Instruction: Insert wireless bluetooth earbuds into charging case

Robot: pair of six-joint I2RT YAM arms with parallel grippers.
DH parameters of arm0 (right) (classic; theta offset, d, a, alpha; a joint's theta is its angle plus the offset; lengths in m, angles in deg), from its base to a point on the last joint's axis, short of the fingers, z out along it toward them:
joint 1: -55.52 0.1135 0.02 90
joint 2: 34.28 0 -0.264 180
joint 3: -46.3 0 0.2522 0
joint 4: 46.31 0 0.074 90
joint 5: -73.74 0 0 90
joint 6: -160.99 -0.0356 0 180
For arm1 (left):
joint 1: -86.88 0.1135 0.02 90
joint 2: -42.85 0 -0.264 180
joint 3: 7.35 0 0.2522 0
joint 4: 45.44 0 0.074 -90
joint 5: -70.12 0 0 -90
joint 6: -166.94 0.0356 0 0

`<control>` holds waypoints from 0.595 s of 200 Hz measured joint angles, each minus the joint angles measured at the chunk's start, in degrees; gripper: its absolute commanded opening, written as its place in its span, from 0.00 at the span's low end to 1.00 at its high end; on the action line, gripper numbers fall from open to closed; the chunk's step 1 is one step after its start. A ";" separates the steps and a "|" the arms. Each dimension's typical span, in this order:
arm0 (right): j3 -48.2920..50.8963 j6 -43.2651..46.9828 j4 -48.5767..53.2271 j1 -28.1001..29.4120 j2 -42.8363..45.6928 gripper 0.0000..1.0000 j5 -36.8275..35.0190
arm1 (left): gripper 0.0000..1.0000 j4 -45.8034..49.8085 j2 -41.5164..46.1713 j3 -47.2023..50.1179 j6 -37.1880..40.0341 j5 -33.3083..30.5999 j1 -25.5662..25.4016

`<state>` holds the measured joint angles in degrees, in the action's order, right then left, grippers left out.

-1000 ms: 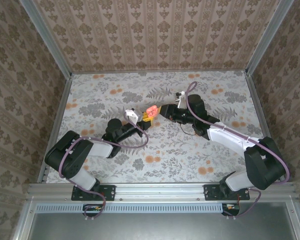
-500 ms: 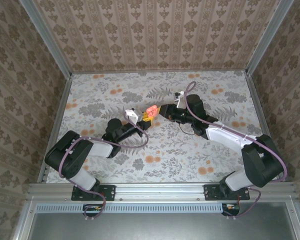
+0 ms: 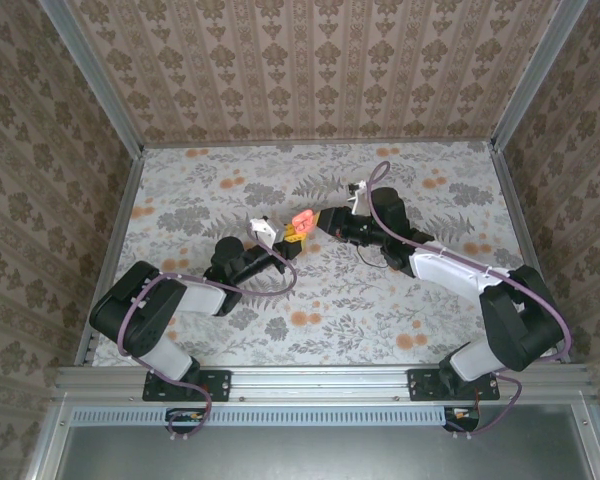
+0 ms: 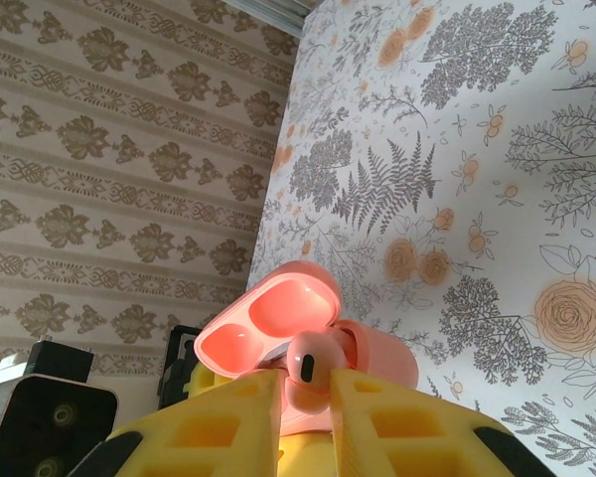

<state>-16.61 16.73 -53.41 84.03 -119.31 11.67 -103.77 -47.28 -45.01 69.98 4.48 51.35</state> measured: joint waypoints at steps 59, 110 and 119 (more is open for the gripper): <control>-0.44 0.00 -0.09 1.07 -0.35 0.20 0.44 | 0.00 0.02 0.00 0.00 -0.02 -0.37 0.04; -0.44 -0.20 -0.37 1.38 -0.44 0.26 0.44 | 0.00 0.02 0.00 0.00 -0.15 -0.39 0.04; -0.44 -0.15 -0.42 1.38 -0.44 0.27 0.46 | 0.00 0.02 0.00 0.00 -0.20 -0.39 0.04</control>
<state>-17.05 16.58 -53.83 85.41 -119.75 12.12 -103.75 -47.28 -45.01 69.78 4.08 51.40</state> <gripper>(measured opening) 0.259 0.178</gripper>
